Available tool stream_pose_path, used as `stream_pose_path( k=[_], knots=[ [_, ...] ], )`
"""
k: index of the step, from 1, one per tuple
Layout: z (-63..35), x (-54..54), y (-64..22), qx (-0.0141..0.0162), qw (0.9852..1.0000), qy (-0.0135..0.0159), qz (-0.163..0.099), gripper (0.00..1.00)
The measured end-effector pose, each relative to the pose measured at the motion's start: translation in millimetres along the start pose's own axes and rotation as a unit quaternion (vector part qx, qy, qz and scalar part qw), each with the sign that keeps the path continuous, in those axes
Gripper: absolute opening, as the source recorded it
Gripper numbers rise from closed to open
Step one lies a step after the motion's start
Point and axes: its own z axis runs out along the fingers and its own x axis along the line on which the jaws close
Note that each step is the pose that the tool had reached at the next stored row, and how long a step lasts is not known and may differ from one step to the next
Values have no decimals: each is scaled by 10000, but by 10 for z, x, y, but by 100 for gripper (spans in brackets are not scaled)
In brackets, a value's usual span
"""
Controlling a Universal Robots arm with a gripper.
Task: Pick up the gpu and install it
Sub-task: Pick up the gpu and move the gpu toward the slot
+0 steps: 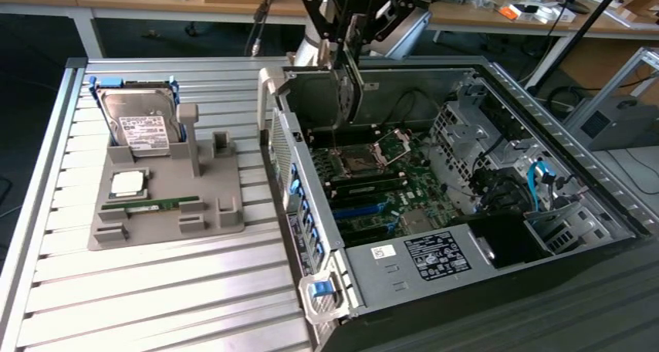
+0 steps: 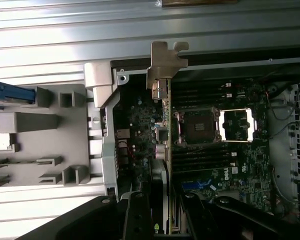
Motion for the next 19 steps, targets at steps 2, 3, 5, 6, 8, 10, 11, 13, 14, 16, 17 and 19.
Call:
stream_pose_path(
  k=[2, 3, 5, 6, 8, 10, 11, 13, 14, 16, 17, 19],
  knots=[
    [2, -21, 1, 1, 10000, 0, 0, 27],
    [4, -30, 2, 1, 10000, 0, 0, 27],
    [6, -50, 3, 2, 10000, 0, 0, 27],
    [7, -61, 3, 2, 10000, 0, 0, 27],
    [11, -84, 4, 2, 10000, 0, 0, 27],
    [16, -111, 6, 3, 10000, 0, 0, 27],
    [21, -127, 7, 3, 10000, 0, 0, 27],
    [31, -155, 7, 2, 10000, 0, 0, 27],
    [37, -170, 5, 3, 10000, 0, 0, 27],
    [44, -187, 2, 3, 10000, 1, 0, 27],
    [47, -196, 0, 4, 10000, 1, 0, 27],
    [54, -215, -6, 3, 10000, 2, 0, 27]
  ],
)
